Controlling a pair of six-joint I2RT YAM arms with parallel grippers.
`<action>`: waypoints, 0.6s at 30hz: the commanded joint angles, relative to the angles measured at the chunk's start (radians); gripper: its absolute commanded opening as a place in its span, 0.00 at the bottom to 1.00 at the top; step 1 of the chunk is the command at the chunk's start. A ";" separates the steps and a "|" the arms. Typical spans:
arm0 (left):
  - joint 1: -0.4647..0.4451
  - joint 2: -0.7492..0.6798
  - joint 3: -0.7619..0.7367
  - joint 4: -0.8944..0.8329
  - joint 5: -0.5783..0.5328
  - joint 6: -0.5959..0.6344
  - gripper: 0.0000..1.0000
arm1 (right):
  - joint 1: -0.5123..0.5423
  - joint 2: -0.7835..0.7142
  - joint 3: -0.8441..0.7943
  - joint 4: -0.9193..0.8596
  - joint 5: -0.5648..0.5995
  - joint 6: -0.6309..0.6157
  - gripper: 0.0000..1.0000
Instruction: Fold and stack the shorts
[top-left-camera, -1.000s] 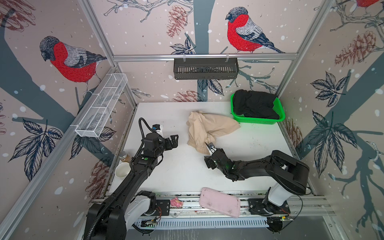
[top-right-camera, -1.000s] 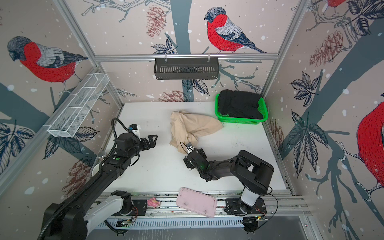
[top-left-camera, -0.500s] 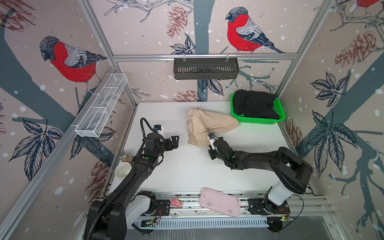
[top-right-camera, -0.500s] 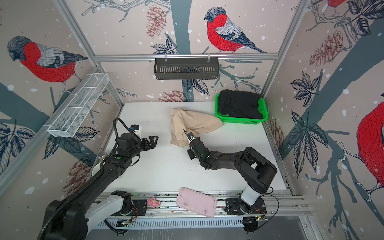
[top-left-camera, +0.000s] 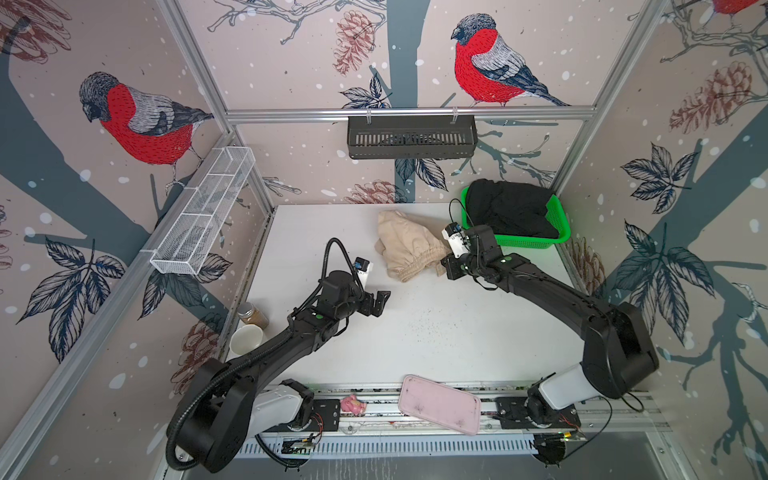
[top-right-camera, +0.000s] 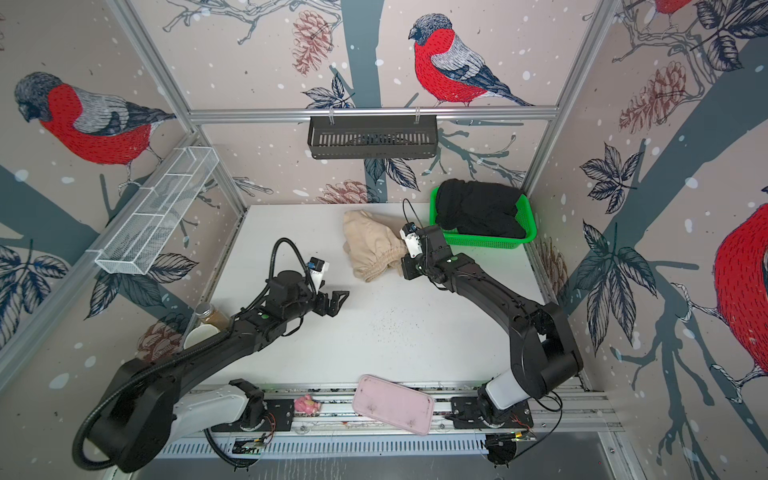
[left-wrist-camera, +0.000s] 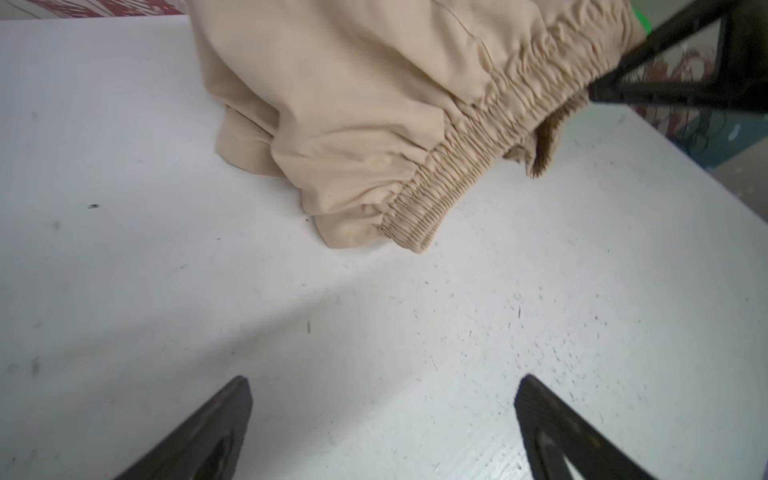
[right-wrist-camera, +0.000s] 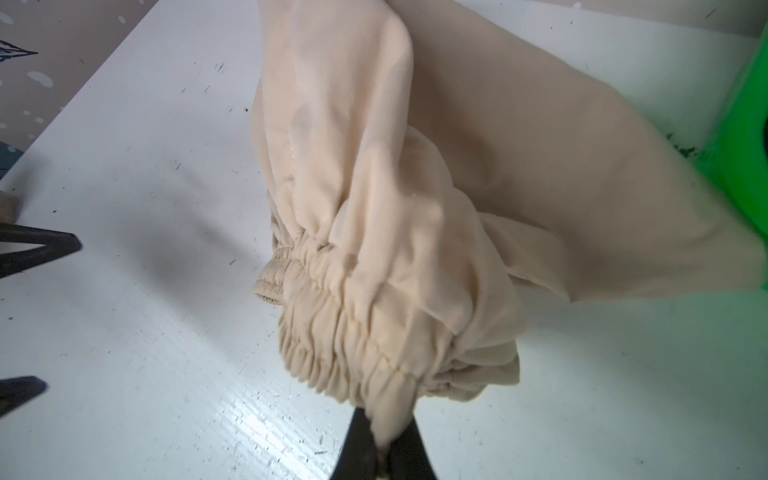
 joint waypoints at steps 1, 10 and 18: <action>-0.053 0.078 0.032 0.091 -0.075 0.150 0.99 | -0.025 0.005 0.005 -0.016 -0.160 -0.010 0.01; -0.155 0.284 0.129 0.173 -0.234 0.243 0.99 | -0.071 -0.023 -0.039 0.063 -0.298 0.016 0.01; -0.164 0.445 0.243 0.198 -0.372 0.244 0.96 | -0.086 -0.061 -0.077 0.109 -0.380 0.025 0.01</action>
